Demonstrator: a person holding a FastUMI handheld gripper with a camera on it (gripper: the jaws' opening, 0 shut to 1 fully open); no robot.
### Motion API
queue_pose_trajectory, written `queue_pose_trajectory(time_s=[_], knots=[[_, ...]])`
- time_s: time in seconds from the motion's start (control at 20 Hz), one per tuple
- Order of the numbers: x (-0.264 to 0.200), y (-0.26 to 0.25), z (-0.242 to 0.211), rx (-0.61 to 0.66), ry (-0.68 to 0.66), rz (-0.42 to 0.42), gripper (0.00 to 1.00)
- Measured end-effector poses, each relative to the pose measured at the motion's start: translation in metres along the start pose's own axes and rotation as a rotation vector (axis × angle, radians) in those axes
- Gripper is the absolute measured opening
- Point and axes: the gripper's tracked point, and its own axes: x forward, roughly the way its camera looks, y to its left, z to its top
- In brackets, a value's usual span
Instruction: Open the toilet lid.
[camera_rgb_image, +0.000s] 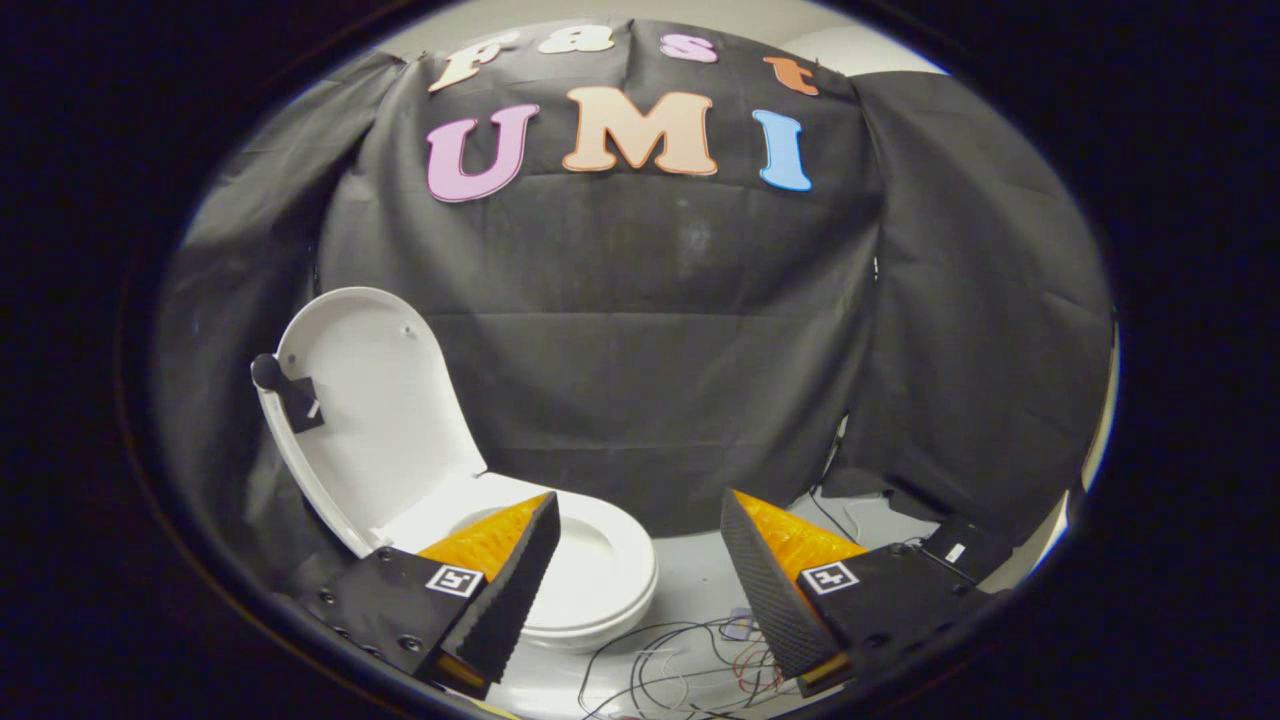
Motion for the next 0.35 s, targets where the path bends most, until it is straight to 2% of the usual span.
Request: queue_pose_trajectory(time_s=[0.15, 0.35], knots=[[0.0009, 0.0033, 0.0141, 0.067, -0.054, 0.019, 1.0], [0.006, -0.0001, 0.0063, 0.066, -0.04, 0.013, 0.99]])
